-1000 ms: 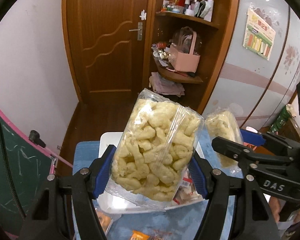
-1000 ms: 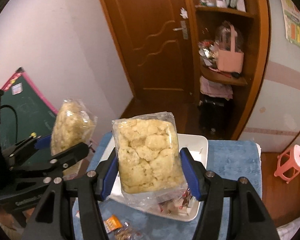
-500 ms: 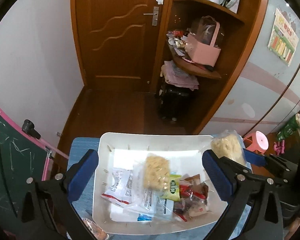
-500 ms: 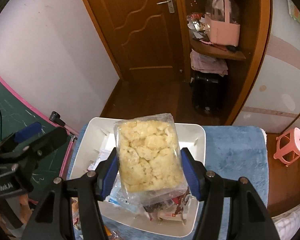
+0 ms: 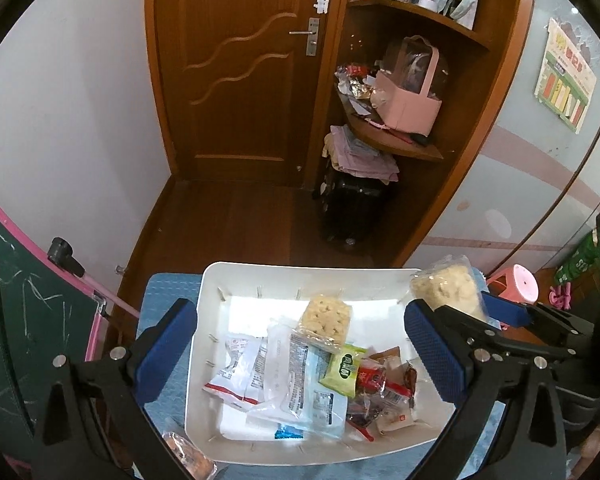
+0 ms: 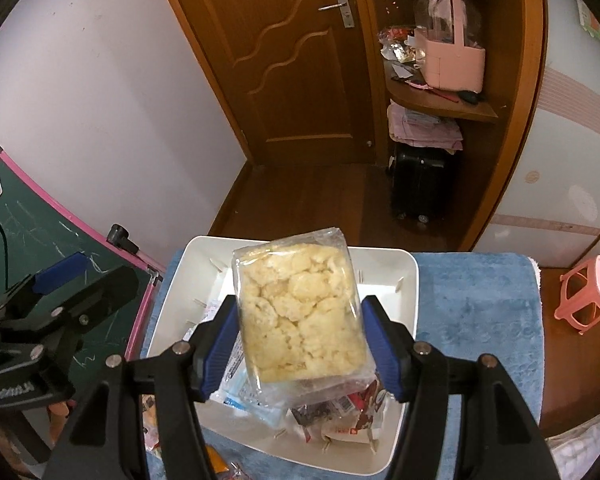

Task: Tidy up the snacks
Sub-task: 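Carry both bags into the white bin and open both grippers, then move both tools back over the remaining snacks on the table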

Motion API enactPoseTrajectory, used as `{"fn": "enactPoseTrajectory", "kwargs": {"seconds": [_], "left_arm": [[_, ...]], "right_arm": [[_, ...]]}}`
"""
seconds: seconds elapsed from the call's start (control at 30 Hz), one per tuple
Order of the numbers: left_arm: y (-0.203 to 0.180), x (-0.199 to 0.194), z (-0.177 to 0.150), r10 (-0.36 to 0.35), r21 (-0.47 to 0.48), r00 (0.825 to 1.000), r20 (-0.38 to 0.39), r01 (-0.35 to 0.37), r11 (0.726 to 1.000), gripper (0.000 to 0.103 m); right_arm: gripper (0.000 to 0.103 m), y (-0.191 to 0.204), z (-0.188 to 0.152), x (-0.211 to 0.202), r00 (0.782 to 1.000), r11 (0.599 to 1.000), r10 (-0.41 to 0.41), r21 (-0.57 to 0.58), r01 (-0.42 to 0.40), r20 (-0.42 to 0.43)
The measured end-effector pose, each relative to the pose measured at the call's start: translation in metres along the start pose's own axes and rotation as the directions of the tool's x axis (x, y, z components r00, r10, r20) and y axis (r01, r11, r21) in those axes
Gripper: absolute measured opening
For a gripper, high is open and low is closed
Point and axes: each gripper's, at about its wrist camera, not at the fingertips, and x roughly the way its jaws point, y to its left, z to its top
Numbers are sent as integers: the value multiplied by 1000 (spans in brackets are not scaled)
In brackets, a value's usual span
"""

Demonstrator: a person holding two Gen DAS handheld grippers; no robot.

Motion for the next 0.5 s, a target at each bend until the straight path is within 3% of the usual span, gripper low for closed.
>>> {"fn": "enactPoseTrajectory", "kwargs": {"seconds": [0.03, 0.1, 0.17, 0.5], "left_arm": [[0, -3, -1, 0, 0, 1000, 4, 0, 1000, 103], [-2, -8, -2, -3, 1, 1000, 11, 3, 1000, 103], [-3, -14, -3, -6, -1, 1000, 17, 6, 1000, 103], [-7, -54, -14, -11, -9, 999, 53, 11, 1000, 103]], "right_arm": [[63, 1, 0, -2, 1000, 1000, -1, 1, 1, 6], [77, 1, 0, -8, 999, 1000, 2, 1, -2, 32], [82, 1, 0, -17, 998, 1000, -6, -1, 6, 65], [82, 7, -15, -57, 994, 1000, 1, -21, 2, 113]]}}
